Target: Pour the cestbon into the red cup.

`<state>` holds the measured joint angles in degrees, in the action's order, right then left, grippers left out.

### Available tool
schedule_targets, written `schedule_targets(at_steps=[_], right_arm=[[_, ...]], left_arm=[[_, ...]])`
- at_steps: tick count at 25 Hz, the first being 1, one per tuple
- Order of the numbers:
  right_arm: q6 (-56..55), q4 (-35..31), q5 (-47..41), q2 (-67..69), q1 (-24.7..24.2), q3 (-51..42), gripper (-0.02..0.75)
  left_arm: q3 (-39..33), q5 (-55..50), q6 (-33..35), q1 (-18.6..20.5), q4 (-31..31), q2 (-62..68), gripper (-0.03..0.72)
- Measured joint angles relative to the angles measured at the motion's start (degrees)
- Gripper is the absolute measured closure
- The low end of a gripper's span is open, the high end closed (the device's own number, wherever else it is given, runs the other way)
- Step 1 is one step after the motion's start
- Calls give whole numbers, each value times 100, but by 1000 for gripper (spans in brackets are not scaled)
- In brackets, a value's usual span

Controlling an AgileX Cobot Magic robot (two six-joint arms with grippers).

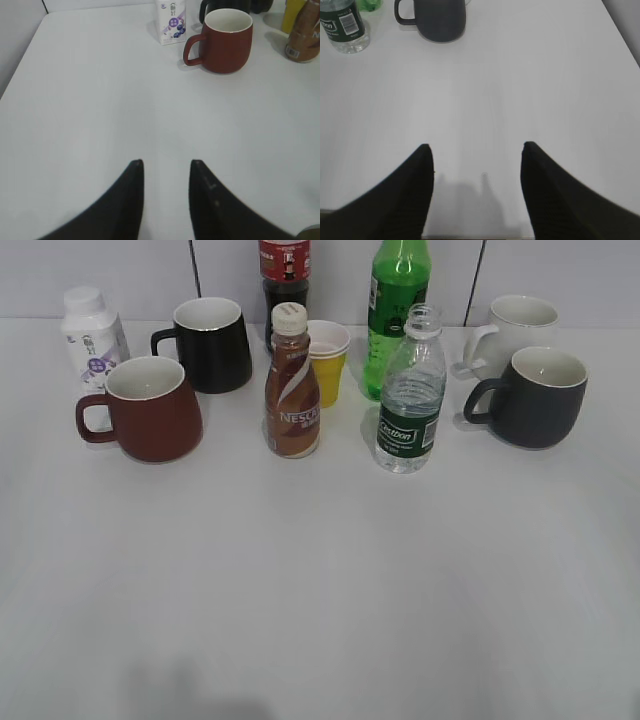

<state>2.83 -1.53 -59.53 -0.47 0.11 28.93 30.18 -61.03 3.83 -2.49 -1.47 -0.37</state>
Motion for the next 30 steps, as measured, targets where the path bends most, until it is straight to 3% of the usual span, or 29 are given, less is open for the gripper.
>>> schedule_targets(at_steps=[30], right_arm=[[0,0,0,0,0,0,317]], left_arm=[[0,0,0,0,0,0,452]])
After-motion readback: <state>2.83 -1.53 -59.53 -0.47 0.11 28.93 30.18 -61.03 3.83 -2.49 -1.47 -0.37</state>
